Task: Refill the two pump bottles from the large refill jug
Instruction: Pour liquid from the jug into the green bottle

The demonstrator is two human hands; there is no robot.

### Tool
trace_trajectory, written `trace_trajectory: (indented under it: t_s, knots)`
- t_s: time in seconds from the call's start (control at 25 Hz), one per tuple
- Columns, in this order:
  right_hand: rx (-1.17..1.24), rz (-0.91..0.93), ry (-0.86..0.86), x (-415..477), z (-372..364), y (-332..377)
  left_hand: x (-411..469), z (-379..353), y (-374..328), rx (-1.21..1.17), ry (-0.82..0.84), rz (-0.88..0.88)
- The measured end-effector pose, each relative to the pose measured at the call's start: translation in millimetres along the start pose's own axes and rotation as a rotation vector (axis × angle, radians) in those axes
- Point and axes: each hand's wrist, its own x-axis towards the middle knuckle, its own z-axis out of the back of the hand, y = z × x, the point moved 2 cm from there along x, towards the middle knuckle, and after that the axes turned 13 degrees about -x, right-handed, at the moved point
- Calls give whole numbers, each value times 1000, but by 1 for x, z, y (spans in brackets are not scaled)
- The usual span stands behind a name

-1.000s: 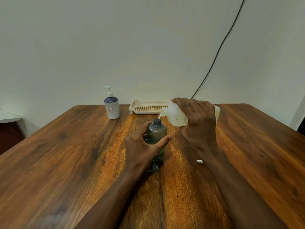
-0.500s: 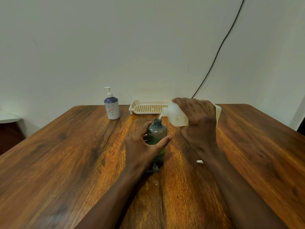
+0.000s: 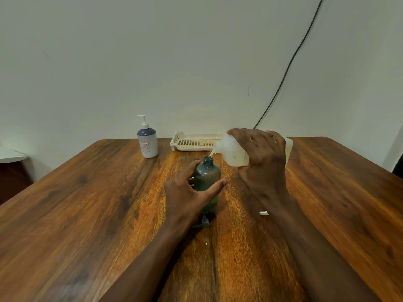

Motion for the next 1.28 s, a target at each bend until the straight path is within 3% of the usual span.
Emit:
trace_trajectory:
  t_s: [1.28]
  knots:
    - [-58,34,-69,-1,-3,-3,-1,0,-3,2,4,-17]
